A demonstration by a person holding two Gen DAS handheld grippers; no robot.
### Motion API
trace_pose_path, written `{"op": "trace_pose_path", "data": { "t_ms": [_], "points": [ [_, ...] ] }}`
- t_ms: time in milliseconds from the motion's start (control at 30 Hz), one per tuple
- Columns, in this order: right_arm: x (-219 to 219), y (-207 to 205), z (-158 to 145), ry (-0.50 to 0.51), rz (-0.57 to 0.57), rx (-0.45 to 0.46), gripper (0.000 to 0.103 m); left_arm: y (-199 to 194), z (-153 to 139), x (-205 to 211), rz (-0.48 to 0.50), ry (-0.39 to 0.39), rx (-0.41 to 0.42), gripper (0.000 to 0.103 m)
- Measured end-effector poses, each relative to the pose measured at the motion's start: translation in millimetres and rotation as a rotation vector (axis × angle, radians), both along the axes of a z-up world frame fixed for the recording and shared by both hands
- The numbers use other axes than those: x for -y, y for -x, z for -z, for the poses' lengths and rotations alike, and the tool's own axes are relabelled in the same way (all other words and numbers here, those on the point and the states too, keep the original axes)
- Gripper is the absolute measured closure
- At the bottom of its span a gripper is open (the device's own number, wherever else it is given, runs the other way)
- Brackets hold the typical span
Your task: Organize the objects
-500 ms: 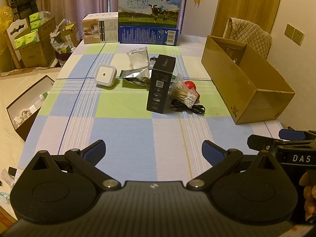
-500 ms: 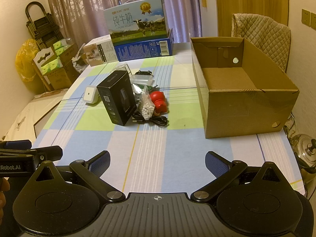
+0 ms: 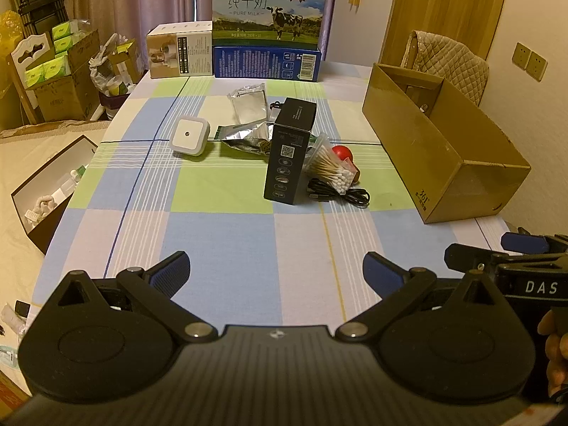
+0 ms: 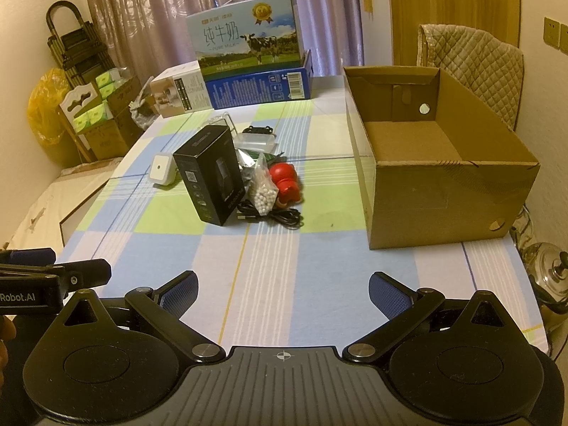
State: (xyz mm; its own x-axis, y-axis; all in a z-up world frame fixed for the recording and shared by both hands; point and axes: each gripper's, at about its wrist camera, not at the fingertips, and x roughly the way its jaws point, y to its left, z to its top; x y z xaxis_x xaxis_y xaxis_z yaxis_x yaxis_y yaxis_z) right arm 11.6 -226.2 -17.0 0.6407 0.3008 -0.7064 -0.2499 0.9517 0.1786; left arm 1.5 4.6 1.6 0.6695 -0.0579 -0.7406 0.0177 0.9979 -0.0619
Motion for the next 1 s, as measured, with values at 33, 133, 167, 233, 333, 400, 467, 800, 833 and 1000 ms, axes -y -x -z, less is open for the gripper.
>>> {"op": "trace_pose_path", "data": {
  "t_ms": [33,133,167,233,333,400,467,800,833,1000],
  "points": [
    [0.2,-0.2,0.2,-0.001,0.000,0.000,0.003,-0.2,-0.1,0.2,0.001,-0.002,0.001,0.001],
    [-0.6,0.3,-1.2,0.003,-0.005,0.004,0.003,-3.2,0.8,-2.5,0.008,-0.006,0.007,0.001],
    [0.8,-4.7,0.2,0.007,-0.008,0.007,0.003,-4.4,1.1,-3.2,0.011,-0.009,0.011,0.001],
    [1.5,-5.9,1.9,0.011,-0.016,0.012,0.003,-7.4,1.9,-6.0,0.015,-0.005,0.015,0.001],
    [2.0,-10.5,6.0,-0.002,-0.034,0.016,0.003,-13.2,4.1,-10.7,0.013,-0.004,0.017,0.001],
    [0.8,-13.4,7.4,0.001,-0.050,0.021,0.007,-17.6,6.0,-13.2,0.014,-0.010,0.020,0.001],
    [-0.9,-17.1,9.3,0.007,-0.068,0.022,0.011,-22.6,8.7,-15.5,0.020,-0.010,0.022,0.001],
    [-11.4,-47.0,30.2,0.030,-0.141,0.014,0.025,-59.4,24.3,-22.7,0.122,0.018,0.074,0.002],
    [-12.6,-51.5,32.9,0.029,-0.146,0.011,0.025,-64.8,26.1,-22.5,0.136,0.018,0.077,0.002],
    [-16.0,-72.2,42.3,0.022,-0.157,0.018,0.033,-92.8,37.1,-16.4,0.182,-0.026,0.083,0.008]
  ]
}}
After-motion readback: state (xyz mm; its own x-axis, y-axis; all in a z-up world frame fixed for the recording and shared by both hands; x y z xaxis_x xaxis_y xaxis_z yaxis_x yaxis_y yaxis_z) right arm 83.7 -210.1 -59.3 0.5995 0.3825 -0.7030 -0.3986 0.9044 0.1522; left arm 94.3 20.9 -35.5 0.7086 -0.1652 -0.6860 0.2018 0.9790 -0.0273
